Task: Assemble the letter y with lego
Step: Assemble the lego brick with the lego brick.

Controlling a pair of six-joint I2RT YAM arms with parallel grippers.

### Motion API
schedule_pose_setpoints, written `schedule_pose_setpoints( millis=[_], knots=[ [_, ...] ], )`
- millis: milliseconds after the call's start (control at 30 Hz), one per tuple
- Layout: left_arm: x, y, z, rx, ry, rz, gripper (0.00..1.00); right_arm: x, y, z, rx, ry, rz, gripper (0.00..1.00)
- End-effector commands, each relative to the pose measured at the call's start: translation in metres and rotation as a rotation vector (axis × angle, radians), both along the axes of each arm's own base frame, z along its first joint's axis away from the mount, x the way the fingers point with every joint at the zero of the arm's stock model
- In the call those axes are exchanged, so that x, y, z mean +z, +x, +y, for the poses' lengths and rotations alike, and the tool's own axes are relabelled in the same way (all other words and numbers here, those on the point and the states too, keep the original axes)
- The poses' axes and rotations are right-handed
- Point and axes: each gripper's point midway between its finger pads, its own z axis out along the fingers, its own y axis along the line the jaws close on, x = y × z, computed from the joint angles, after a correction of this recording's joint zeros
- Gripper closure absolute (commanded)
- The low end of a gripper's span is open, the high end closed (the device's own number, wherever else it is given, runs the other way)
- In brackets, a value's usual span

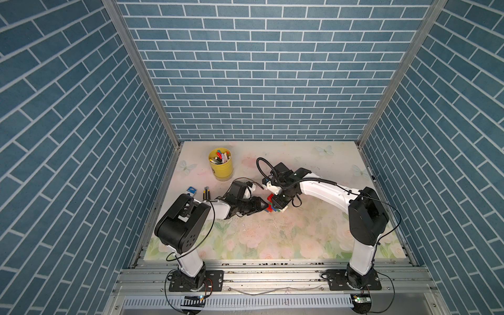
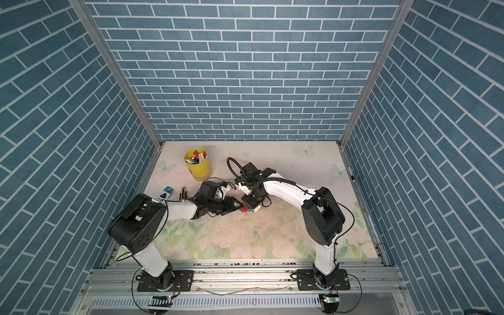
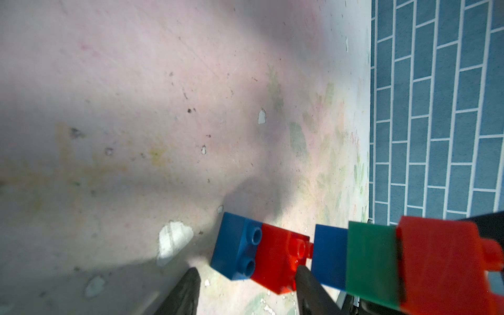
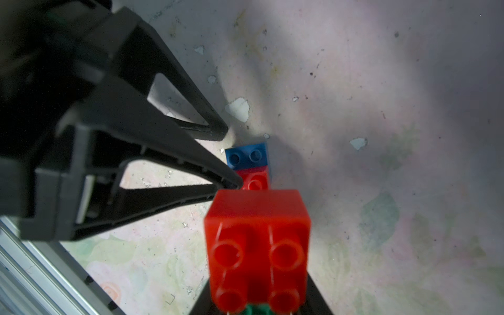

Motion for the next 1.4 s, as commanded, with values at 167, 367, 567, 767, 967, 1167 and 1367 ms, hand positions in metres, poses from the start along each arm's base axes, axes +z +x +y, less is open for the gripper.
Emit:
schedule_pose_setpoints(
  millis=[167, 367, 567, 767, 967, 1167, 1367],
  knots=[
    [-0.1, -0.075, 0.074, 0.067, 0.394, 0.324, 0.43, -0.009, -0.008, 0.002, 0.103, -0.054, 0.02, 0.75],
    [-0.101, -0.076, 0.076, 0.066, 0.395, 0.327, 0.43, -0.014, -0.011, -0.004, 0.122, -0.092, 0.024, 0.75],
    [-0.101, -0.076, 0.077, 0.068, 0.395, 0.327, 0.43, -0.02, -0.01, -0.012, 0.134, -0.143, 0.021, 0.75],
    [-0.101, -0.077, 0.078, 0.068, 0.395, 0.328, 0.43, -0.025, -0.009, -0.017, 0.142, -0.188, 0.016, 0.75],
    [-0.101, -0.078, 0.079, 0.069, 0.397, 0.33, 0.43, -0.027, -0.009, -0.022, 0.159, -0.226, 0.012, 0.74],
    [-0.102, -0.078, 0.08, 0.07, 0.401, 0.33, 0.43, -0.024, -0.009, -0.023, 0.167, -0.232, 0.01, 0.74],
    [-0.103, -0.078, 0.08, 0.072, 0.401, 0.333, 0.43, -0.025, -0.011, -0.023, 0.173, -0.235, 0.02, 0.74]
  ],
)
